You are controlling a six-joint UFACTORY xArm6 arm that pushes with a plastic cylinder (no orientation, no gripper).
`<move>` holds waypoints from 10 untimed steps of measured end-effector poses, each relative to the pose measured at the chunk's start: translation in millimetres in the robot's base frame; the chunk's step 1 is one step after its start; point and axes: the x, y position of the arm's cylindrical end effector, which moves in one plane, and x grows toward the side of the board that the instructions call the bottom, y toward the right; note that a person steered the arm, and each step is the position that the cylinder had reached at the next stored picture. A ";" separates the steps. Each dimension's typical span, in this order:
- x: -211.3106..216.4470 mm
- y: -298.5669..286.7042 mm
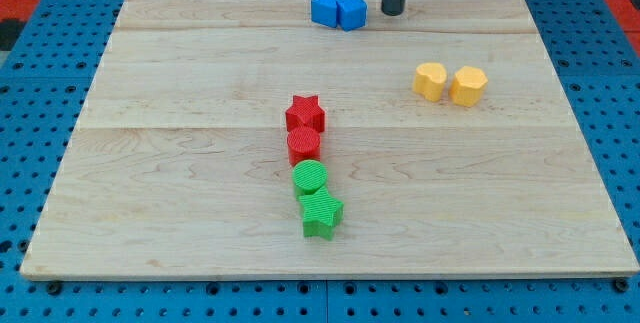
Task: Move the blue cube above the red star
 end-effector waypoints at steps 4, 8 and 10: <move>-25.6 -96.3; 18.7 -96.7; 69.5 -120.8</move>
